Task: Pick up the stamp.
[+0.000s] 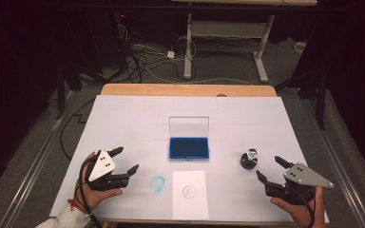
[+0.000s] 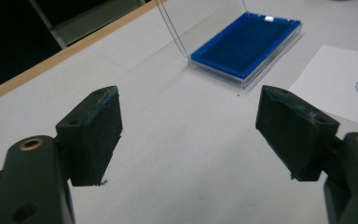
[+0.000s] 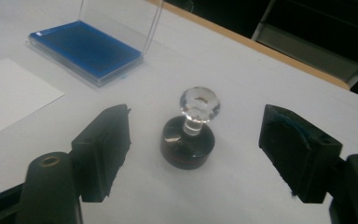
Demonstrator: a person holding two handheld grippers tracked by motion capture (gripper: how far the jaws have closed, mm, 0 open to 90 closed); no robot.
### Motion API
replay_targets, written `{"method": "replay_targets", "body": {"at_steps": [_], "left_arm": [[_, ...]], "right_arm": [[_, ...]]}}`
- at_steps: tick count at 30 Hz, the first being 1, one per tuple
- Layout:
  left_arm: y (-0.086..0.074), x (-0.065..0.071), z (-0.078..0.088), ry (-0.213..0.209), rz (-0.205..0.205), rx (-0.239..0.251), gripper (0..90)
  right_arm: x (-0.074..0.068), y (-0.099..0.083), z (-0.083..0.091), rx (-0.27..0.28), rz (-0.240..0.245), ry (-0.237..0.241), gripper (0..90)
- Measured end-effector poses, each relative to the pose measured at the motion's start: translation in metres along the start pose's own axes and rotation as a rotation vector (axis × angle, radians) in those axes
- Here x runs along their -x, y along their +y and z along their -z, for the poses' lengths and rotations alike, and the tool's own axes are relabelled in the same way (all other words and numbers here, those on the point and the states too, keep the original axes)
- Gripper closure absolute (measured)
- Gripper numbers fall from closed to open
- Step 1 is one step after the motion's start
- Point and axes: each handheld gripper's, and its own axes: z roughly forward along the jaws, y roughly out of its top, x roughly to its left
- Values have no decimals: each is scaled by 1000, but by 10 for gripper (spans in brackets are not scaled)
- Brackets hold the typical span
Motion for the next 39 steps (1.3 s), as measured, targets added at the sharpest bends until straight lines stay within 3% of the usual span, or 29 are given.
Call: {"method": "replay_targets", "body": {"at_steps": [8,12,20,27,28,35,38,39], "left_arm": [[-3,5,-9,-21,-34,-58,222],[-4,5,-9,-28,-15,-64,222],[-4,5,-12,-32,-9,-84,222],[-6,4,-14,-38,-9,-92,222],[-7,4,-15,-51,6,-110,221],[-8,4,-16,-43,7,-124,221],[-8,5,-16,-38,-1,-134,221],[-8,5,-17,-36,-4,-137,221]], "right_arm": [[0,-3,-7,-53,-7,31,268],[5,-1,-13,-95,-10,41,268],[25,22,-20,-183,-40,41,256],[30,43,-48,-300,-29,77,271],[31,44,-52,-317,-49,78,271],[33,47,-79,-408,-84,109,270],[36,43,-88,-419,-105,153,259],[36,42,-90,-423,-106,141,272]]}}
